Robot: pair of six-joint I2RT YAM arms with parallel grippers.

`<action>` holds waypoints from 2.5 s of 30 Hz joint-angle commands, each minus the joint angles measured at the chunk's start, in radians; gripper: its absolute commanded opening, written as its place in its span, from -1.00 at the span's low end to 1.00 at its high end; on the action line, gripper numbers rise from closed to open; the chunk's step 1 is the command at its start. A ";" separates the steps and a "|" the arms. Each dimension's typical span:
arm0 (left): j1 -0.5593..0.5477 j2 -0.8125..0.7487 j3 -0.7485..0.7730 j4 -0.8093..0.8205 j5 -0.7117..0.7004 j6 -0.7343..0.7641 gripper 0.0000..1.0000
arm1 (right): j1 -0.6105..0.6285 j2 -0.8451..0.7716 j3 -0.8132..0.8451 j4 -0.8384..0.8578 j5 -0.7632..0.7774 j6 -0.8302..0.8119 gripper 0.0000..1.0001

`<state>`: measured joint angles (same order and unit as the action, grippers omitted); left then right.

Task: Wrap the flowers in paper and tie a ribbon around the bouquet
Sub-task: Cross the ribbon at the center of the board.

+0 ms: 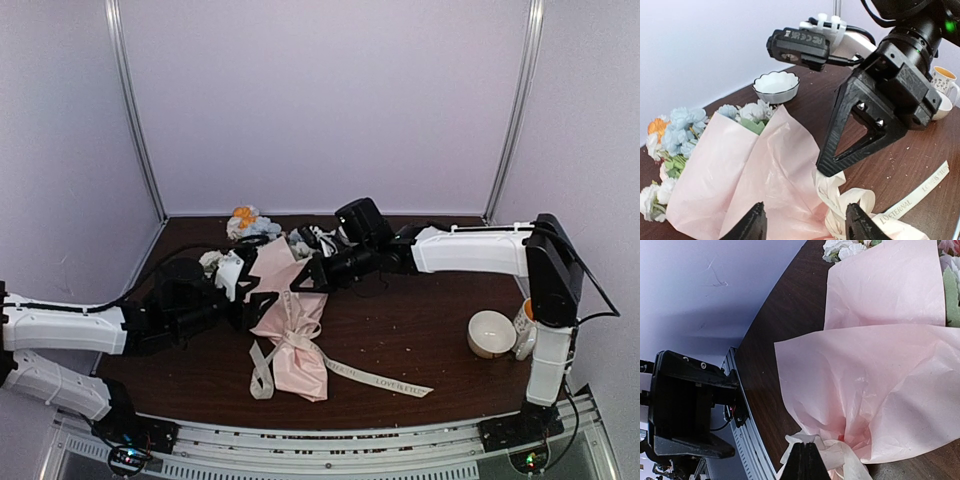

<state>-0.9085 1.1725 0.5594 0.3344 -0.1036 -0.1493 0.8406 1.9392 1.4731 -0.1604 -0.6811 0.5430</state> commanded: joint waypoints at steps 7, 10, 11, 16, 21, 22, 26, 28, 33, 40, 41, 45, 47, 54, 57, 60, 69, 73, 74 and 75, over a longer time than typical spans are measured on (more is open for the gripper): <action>-0.009 0.064 0.001 0.081 -0.053 -0.068 0.37 | 0.031 -0.067 -0.035 0.067 0.009 0.060 -1.00; -0.009 0.105 0.000 0.112 -0.019 -0.057 0.38 | 0.036 -0.074 -0.043 0.080 0.015 0.073 -1.00; -0.009 0.119 0.000 0.127 -0.004 -0.055 0.38 | 0.038 -0.075 -0.043 0.083 0.017 0.075 -1.00; -0.010 0.186 0.023 0.207 0.063 -0.051 0.37 | 0.047 -0.076 -0.043 0.086 0.020 0.080 -1.00; -0.009 0.251 0.069 0.193 0.041 -0.061 0.03 | 0.053 -0.079 -0.046 0.083 0.020 0.078 -1.00; -0.009 0.254 0.066 0.200 0.029 -0.065 -0.15 | 0.052 -0.080 -0.047 0.080 0.020 0.075 -1.00; -0.009 0.244 0.044 0.225 0.016 -0.075 -1.00 | 0.051 -0.084 -0.049 0.039 0.017 0.032 -1.00; -0.009 0.234 0.020 0.244 0.005 -0.088 -1.00 | 0.046 -0.102 -0.048 -0.023 0.046 -0.024 -0.75; -0.009 0.217 -0.038 0.305 -0.006 -0.116 -1.00 | -0.014 -0.137 -0.132 -0.043 0.066 -0.064 -0.35; -0.009 0.223 -0.056 0.340 0.009 -0.134 -1.00 | -0.016 -0.082 -0.175 -0.083 0.040 -0.155 -0.15; -0.009 0.220 -0.059 0.343 0.012 -0.135 -1.00 | -0.020 -0.067 -0.157 -0.104 0.057 -0.161 -0.18; -0.009 0.208 -0.064 0.334 0.009 -0.136 -1.00 | -0.054 -0.017 -0.095 -0.136 0.101 -0.154 -0.48; -0.009 0.203 -0.064 0.329 0.004 -0.133 -1.00 | -0.064 0.002 -0.077 -0.147 0.106 -0.165 -0.60; -0.009 0.209 -0.066 0.334 0.008 -0.129 -1.00 | -0.057 0.095 -0.023 -0.229 -0.058 -0.290 -0.66; -0.009 0.221 -0.064 0.336 0.012 -0.131 -1.00 | -0.056 0.113 -0.022 -0.208 -0.128 -0.301 -0.65; -0.009 0.227 -0.064 0.343 0.013 -0.136 -1.00 | -0.051 0.108 -0.040 -0.159 -0.207 -0.302 -0.65; -0.009 0.236 -0.064 0.340 0.008 -0.133 -1.00 | -0.043 0.131 -0.070 -0.051 -0.317 -0.268 -0.61; -0.009 0.236 -0.068 0.339 0.000 -0.133 -1.00 | -0.038 0.152 -0.030 -0.134 -0.287 -0.325 -0.64; -0.009 0.235 -0.068 0.338 -0.001 -0.131 -1.00 | -0.038 0.153 -0.024 -0.147 -0.287 -0.337 -0.65; -0.009 0.235 -0.069 0.334 -0.003 -0.130 -1.00 | -0.034 0.155 -0.018 -0.163 -0.287 -0.351 -0.67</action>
<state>-0.9226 1.4014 0.5022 0.6067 -0.0940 -0.2760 0.7944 2.0701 1.4204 -0.2703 -0.9611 0.2485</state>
